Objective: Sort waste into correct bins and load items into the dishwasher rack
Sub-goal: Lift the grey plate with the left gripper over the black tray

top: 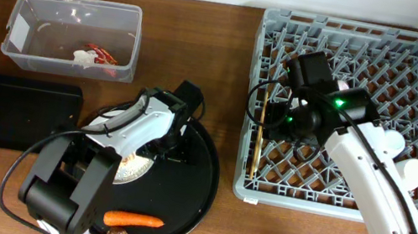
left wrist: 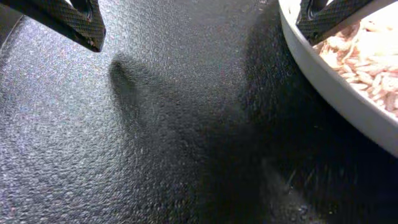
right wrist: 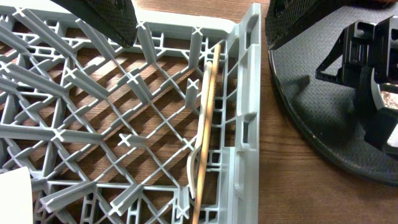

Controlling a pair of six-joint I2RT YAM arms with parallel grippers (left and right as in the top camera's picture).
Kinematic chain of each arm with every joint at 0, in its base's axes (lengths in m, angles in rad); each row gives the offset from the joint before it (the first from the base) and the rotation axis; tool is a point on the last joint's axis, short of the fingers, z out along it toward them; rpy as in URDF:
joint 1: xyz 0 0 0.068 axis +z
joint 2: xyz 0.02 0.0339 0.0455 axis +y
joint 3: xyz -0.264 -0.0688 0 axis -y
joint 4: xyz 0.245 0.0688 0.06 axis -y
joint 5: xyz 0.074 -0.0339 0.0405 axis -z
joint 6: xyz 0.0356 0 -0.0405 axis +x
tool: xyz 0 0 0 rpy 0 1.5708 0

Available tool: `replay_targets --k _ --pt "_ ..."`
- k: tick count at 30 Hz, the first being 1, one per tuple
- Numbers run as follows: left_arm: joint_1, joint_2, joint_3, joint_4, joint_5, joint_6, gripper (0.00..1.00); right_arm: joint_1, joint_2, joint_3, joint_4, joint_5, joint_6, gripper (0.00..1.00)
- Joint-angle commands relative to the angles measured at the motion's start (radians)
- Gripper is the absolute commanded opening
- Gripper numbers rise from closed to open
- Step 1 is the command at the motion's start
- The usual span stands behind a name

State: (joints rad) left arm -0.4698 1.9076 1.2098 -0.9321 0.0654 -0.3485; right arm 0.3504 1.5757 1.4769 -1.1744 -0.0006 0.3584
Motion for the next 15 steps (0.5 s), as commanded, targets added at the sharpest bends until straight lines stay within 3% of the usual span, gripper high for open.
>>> replay_targets --k 1,5,6,9,12,15 --pt "-0.003 0.029 0.001 0.006 -0.003 0.005 0.97 0.002 0.002 -0.002 0.000 0.016 -0.007 0.69" --pt "-0.003 0.044 0.001 0.016 -0.003 0.005 0.89 0.002 0.002 -0.002 0.000 0.016 -0.007 0.69" --pt "-0.003 0.051 0.001 0.015 -0.003 0.005 0.79 0.002 0.002 -0.002 0.000 0.016 -0.007 0.69" --pt "-0.003 0.058 0.001 0.008 -0.003 0.005 0.62 0.002 0.002 -0.002 0.000 0.016 -0.007 0.69" --pt "-0.003 0.058 0.001 0.006 -0.014 0.005 0.48 0.002 0.002 -0.002 -0.001 0.016 -0.007 0.68" --pt "-0.003 0.058 0.001 -0.004 -0.048 0.005 0.40 0.002 0.002 -0.002 -0.001 0.016 -0.007 0.69"
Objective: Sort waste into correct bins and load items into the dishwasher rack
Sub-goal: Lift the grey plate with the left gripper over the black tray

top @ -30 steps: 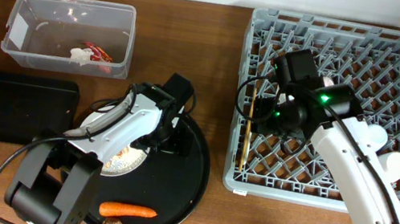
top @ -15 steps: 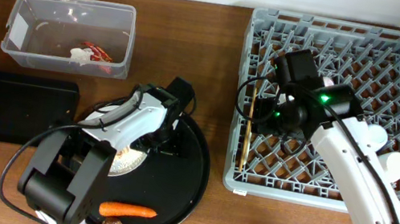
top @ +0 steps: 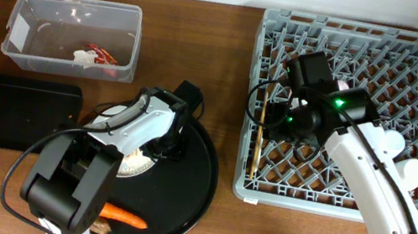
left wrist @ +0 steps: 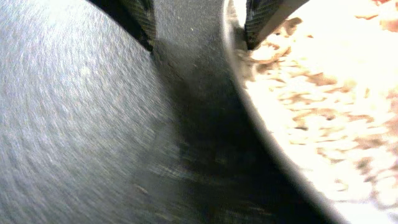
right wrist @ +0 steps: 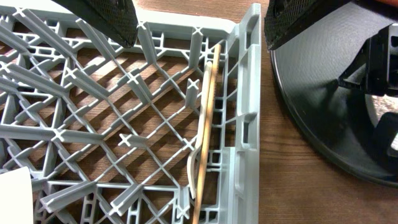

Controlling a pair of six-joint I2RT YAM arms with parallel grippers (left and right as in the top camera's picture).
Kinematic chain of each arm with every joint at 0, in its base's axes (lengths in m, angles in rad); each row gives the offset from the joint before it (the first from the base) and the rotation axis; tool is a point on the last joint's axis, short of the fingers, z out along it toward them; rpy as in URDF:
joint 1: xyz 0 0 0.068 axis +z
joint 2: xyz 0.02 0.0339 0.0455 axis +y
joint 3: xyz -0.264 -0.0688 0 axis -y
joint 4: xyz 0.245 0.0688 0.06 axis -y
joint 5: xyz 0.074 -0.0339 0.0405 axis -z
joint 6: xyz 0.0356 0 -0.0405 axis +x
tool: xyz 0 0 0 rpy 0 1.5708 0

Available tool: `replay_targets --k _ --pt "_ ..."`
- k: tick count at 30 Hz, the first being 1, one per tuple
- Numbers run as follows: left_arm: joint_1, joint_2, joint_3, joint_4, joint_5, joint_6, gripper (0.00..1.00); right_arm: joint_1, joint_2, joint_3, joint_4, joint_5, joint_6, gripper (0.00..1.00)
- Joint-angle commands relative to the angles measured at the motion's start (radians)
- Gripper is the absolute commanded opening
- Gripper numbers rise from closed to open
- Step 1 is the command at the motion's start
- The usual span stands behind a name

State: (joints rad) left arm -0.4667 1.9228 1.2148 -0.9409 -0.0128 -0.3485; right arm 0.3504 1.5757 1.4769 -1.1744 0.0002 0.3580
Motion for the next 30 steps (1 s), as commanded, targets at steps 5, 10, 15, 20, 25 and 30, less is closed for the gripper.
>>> replay_targets --k 5,10,15,20,25,30 --pt "-0.006 0.042 -0.004 -0.011 -0.049 0.005 0.27 0.002 0.002 -0.002 0.000 0.015 -0.006 0.68" --pt "-0.006 0.042 -0.004 -0.010 -0.074 0.005 0.08 0.002 0.002 -0.002 -0.001 0.015 -0.006 0.68" --pt "-0.006 0.042 -0.004 -0.021 -0.132 0.005 0.00 0.002 0.002 -0.002 -0.001 0.015 -0.006 0.68" --pt "-0.006 0.042 0.002 -0.022 -0.143 0.005 0.00 0.002 0.002 -0.002 -0.001 0.015 -0.006 0.68" --pt "-0.006 0.040 0.057 -0.089 -0.225 0.005 0.00 0.002 0.002 -0.002 -0.001 0.015 -0.006 0.68" --pt "-0.006 0.040 0.148 -0.190 -0.322 0.005 0.00 0.002 0.002 -0.002 -0.001 0.015 -0.006 0.67"
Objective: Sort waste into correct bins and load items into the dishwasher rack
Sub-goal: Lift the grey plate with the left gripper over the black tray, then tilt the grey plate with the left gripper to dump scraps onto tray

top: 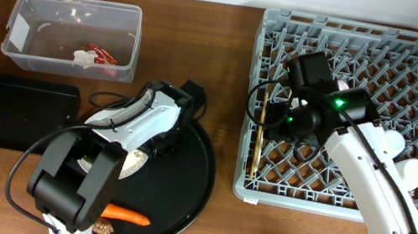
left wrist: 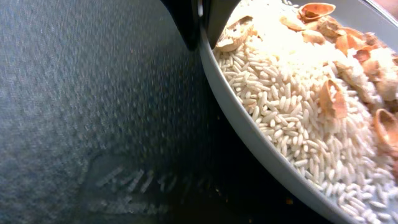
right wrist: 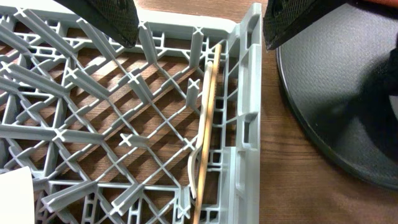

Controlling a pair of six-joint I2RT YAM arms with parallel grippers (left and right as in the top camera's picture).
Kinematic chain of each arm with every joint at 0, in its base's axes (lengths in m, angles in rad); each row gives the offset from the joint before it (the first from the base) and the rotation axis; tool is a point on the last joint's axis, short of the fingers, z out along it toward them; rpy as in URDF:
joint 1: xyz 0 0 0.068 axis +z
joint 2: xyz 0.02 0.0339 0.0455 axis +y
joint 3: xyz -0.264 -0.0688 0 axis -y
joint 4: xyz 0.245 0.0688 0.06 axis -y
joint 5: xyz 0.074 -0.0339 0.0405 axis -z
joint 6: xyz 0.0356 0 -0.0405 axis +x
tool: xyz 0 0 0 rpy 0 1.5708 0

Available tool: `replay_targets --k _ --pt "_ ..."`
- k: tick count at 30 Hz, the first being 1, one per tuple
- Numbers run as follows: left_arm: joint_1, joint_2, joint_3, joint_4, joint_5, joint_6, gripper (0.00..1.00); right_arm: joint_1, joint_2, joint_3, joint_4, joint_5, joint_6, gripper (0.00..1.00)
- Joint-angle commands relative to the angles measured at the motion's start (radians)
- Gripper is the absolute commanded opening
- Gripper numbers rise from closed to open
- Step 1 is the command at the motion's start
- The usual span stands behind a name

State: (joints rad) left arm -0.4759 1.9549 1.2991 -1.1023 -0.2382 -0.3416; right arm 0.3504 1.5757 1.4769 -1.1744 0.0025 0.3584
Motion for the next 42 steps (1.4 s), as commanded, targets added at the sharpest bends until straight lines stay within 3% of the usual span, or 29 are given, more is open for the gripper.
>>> replay_targets --k 1,12,20,24,32,42 --pt "0.003 0.008 0.075 -0.040 -0.099 -0.002 0.00 0.002 0.002 -0.002 -0.001 0.013 -0.007 0.67" --pt "0.003 -0.010 0.164 -0.140 -0.100 -0.002 0.00 0.002 0.002 -0.002 -0.001 0.013 -0.007 0.65" --pt "0.045 -0.167 0.166 -0.139 -0.122 -0.002 0.00 0.002 0.002 -0.002 -0.004 0.013 -0.007 0.64" --pt "0.138 -0.229 0.166 -0.130 -0.121 -0.001 0.00 0.002 0.002 -0.002 -0.008 0.013 -0.007 0.64" --pt "0.341 -0.237 0.166 -0.063 -0.024 0.115 0.00 0.002 0.002 -0.002 -0.021 0.013 -0.007 0.64" --pt "0.583 -0.237 0.166 0.040 0.212 0.237 0.00 0.002 0.002 -0.002 -0.039 0.013 -0.007 0.64"
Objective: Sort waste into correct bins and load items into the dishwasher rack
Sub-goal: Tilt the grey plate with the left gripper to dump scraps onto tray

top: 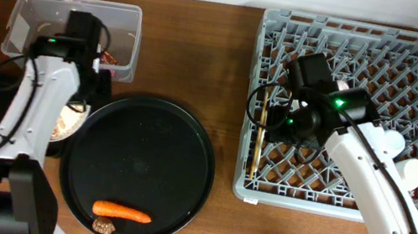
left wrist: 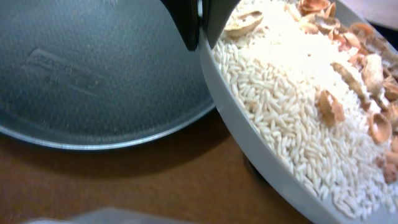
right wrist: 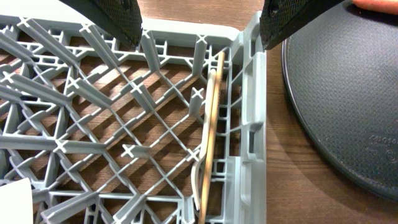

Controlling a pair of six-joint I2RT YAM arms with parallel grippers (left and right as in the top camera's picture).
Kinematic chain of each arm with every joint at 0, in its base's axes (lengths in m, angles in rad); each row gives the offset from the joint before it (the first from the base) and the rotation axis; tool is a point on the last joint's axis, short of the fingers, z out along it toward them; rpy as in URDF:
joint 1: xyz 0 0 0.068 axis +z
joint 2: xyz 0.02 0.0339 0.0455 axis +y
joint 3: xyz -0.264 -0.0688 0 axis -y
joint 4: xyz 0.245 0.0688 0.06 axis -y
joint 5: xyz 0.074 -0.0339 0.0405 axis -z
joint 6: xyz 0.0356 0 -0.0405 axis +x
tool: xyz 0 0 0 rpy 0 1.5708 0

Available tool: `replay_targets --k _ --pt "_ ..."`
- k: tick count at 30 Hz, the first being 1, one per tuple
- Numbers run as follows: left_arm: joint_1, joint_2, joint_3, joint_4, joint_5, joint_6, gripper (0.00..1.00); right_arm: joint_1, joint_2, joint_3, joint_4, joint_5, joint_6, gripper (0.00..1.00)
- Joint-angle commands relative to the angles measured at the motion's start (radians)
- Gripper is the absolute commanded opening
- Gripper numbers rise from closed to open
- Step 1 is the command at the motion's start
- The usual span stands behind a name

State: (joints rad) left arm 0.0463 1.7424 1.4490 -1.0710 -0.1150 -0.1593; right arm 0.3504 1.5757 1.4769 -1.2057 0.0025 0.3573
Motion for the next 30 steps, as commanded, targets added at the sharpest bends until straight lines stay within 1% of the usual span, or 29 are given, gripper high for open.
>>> replay_targets --k 1,9,10,16,23,27,30 --pt "0.083 -0.024 0.016 0.013 0.125 0.071 0.00 0.002 0.002 -0.002 -0.009 0.013 -0.006 0.64" --pt "0.219 -0.024 0.016 0.047 0.323 0.111 0.00 0.002 0.002 -0.002 -0.011 0.013 -0.006 0.64" --pt "0.242 -0.024 0.016 0.051 0.378 0.139 0.00 0.002 0.002 -0.002 -0.011 0.013 -0.006 0.63" --pt "0.331 -0.024 0.016 0.061 0.552 0.176 0.00 0.002 0.002 -0.002 -0.017 0.013 -0.006 0.64" --pt "0.410 -0.024 0.016 0.056 0.738 0.214 0.00 0.002 0.002 -0.002 -0.019 0.013 -0.006 0.64" --pt "0.463 -0.024 0.016 0.055 0.810 0.219 0.00 0.002 0.002 -0.002 -0.022 0.013 -0.005 0.64" --pt "0.497 -0.024 0.016 0.049 0.910 0.245 0.00 0.002 0.002 -0.002 -0.022 0.013 -0.006 0.64"
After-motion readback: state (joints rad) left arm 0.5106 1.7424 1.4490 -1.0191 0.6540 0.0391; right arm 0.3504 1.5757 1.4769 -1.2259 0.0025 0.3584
